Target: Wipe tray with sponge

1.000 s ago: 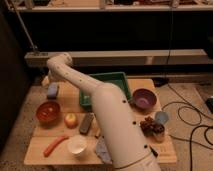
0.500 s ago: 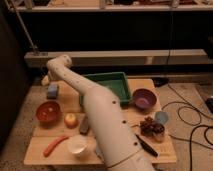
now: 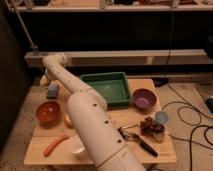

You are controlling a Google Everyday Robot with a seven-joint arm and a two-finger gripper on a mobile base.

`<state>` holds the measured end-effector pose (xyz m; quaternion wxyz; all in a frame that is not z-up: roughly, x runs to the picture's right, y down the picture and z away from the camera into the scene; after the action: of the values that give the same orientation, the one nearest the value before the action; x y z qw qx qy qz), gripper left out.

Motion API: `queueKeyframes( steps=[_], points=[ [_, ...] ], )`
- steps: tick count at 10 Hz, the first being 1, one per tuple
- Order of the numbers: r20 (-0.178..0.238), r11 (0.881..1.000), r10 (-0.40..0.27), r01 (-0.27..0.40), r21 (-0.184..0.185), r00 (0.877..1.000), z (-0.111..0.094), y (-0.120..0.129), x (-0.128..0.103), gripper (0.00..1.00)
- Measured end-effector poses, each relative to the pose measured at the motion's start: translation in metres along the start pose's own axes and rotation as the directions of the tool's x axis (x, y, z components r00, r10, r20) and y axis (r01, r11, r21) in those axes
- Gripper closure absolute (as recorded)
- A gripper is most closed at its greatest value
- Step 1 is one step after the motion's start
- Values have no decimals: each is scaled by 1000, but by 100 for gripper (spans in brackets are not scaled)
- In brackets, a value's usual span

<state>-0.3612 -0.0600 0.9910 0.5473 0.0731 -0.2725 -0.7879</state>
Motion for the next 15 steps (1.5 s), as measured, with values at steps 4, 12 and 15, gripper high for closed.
queueKeyframes(
  steps=[4,12,15],
  points=[
    [-45,1000,5,-5,1,999,-2,5,-19,20],
    [-95,999,-53,52,-16,994,6,-16,-26,20],
    [-99,998,-66,63,-30,993,12,-22,-29,20]
  ],
)
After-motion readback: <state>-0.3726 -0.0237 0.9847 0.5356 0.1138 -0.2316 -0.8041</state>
